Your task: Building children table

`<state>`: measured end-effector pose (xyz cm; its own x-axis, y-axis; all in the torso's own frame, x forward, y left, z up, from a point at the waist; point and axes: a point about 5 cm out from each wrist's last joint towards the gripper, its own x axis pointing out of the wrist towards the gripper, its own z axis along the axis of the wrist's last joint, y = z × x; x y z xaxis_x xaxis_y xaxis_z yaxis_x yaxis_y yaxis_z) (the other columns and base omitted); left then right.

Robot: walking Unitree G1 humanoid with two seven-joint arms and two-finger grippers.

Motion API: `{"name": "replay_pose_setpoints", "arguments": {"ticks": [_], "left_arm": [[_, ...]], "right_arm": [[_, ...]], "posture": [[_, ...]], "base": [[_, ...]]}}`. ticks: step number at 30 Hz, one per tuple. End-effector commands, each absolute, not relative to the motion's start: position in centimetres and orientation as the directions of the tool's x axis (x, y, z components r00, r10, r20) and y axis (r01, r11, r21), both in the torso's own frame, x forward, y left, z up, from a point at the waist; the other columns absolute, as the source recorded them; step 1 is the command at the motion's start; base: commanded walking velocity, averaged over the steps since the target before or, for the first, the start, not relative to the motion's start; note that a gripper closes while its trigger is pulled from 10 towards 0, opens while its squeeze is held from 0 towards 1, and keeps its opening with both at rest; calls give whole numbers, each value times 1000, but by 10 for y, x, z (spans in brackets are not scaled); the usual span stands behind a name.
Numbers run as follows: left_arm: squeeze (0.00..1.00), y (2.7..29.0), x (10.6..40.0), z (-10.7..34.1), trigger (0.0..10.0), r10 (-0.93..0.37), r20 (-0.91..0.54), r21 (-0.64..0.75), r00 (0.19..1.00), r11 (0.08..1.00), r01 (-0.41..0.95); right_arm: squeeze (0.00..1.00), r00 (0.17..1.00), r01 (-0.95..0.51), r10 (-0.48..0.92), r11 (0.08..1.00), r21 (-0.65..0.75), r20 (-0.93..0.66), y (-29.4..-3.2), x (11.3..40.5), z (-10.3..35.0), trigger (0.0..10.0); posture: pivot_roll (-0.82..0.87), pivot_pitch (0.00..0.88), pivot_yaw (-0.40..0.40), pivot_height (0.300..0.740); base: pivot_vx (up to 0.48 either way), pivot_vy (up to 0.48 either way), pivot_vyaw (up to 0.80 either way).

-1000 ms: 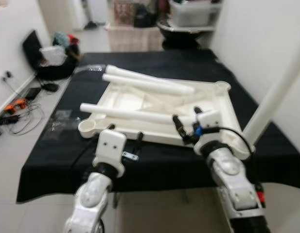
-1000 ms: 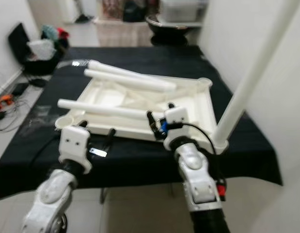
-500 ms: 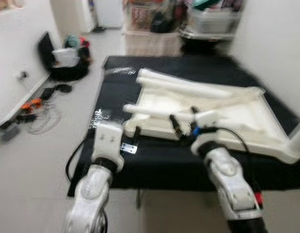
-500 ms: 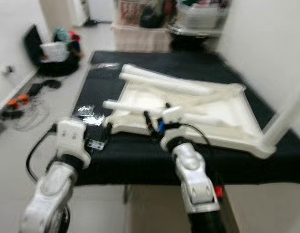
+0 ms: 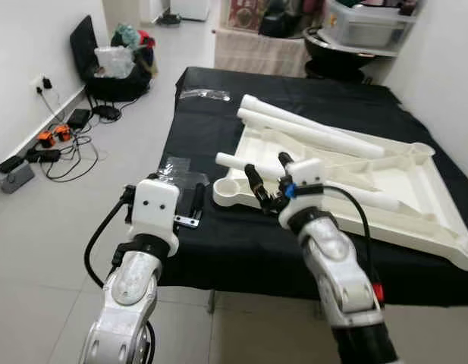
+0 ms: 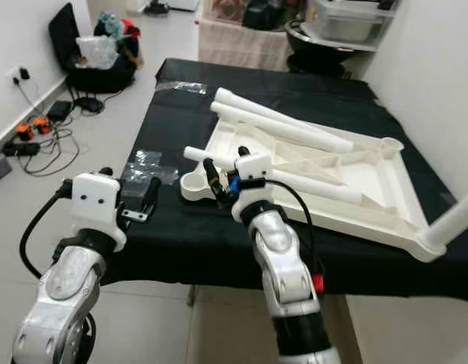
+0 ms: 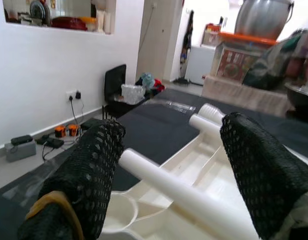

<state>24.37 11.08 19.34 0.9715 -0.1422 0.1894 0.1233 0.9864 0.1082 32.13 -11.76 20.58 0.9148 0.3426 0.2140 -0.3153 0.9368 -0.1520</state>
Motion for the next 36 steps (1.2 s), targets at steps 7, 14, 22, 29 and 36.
{"name": "replay_pose_setpoints", "arguments": {"ticks": [7,14,22,29,36], "left_arm": [[0,110,245,194,10000,-144,193,129,971,984,120],[0,110,246,202,10000,-169,226,159,959,978,135],[0,113,247,203,10000,-175,235,179,956,975,135],[0,113,247,204,10000,-168,242,159,956,978,132],[0,118,247,205,10000,-145,238,155,960,982,109]], "right_arm": [[0,928,-302,309,951,-62,207,-122,337,223,10000],[0,924,-293,300,954,-69,236,-112,330,220,10000],[0,924,-293,296,955,-50,240,-110,331,221,10000],[0,924,-286,287,957,-41,253,-111,332,224,10000],[0,884,-307,309,950,-63,352,-130,347,262,10000]], "posture": [[58,56,-99,740],[66,51,-100,740],[67,52,-97,740],[68,47,-98,740],[76,51,-99,740]], "base": [[69,0,0],[284,0,-111],[466,0,0],[480,0,0],[0,0,0]]}}
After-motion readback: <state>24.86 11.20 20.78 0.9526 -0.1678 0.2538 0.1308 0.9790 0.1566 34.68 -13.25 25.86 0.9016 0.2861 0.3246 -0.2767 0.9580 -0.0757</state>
